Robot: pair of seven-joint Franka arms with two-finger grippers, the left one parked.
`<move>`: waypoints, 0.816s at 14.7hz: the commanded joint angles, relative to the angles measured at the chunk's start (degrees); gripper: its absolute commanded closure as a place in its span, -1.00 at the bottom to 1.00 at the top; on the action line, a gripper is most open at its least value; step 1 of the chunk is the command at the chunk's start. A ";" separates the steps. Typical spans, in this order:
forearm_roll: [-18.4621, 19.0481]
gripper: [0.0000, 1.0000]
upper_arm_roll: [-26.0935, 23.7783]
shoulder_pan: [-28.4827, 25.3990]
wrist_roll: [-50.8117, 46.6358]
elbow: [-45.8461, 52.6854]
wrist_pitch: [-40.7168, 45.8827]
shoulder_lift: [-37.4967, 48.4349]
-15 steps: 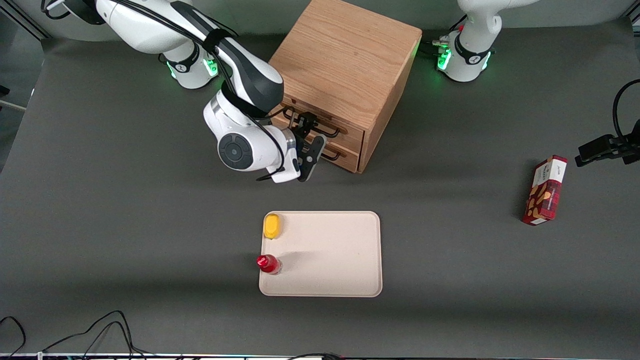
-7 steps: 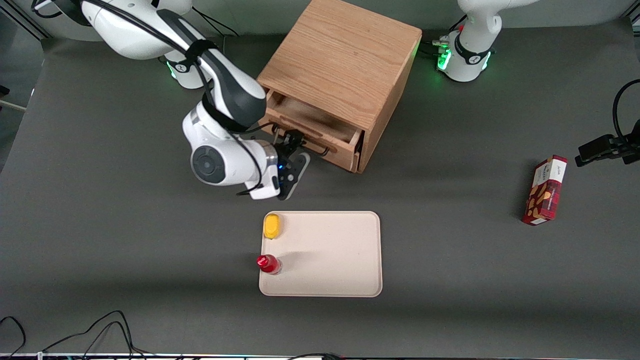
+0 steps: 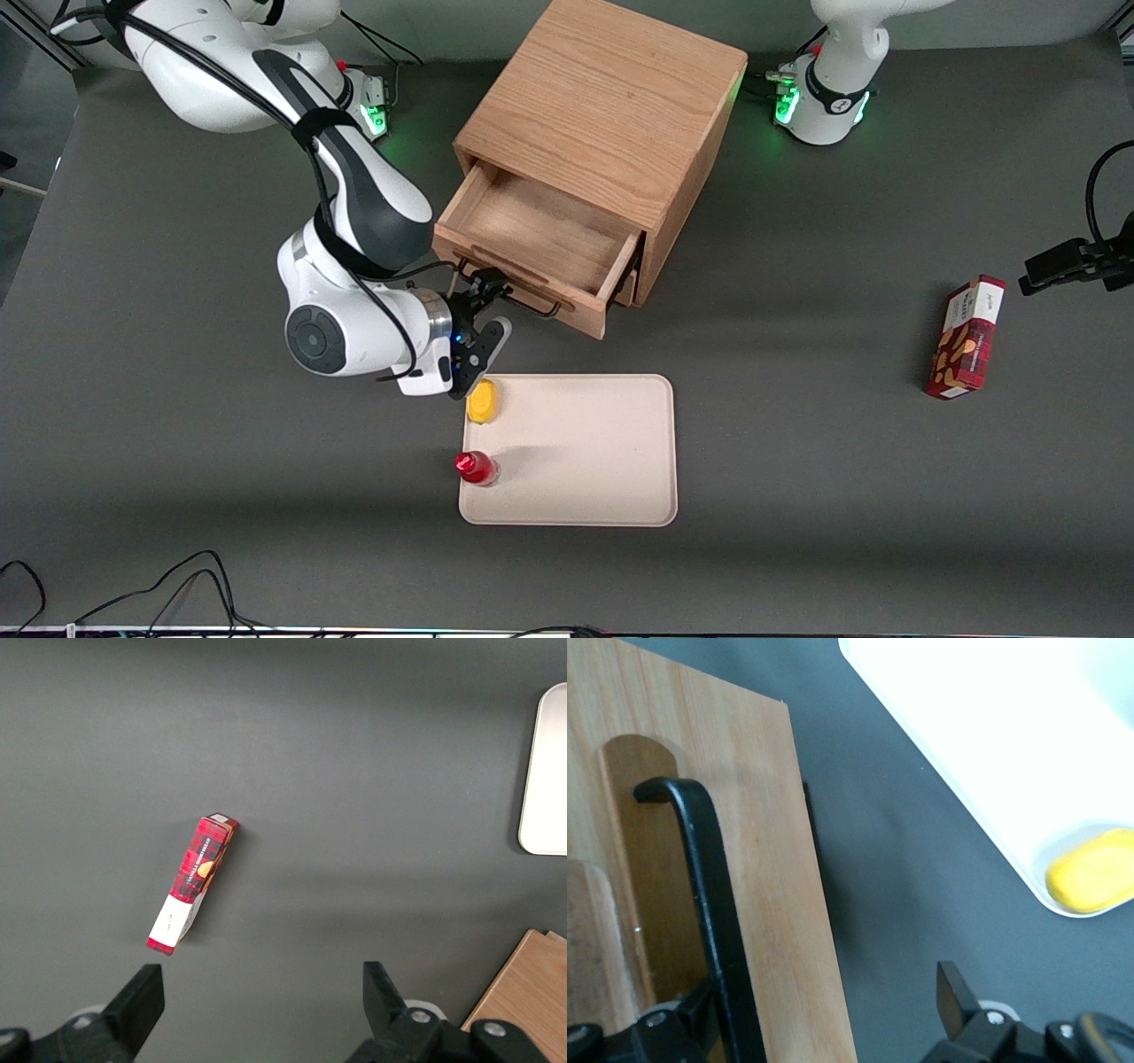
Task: Open upper drawer
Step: 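Pull the upper drawer out by its handle with the right gripper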
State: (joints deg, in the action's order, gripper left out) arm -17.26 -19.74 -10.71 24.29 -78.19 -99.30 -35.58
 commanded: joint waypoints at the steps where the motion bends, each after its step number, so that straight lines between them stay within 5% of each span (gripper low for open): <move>1: 1.79 -1.00 0.31 0.16 -0.64 8.04 3.41 -4.75; 12: 1.71 -1.00 4.18 2.44 -0.47 17.89 3.50 -9.68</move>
State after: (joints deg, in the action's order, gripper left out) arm -16.47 -15.28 -8.98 24.29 -64.70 -97.58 -43.76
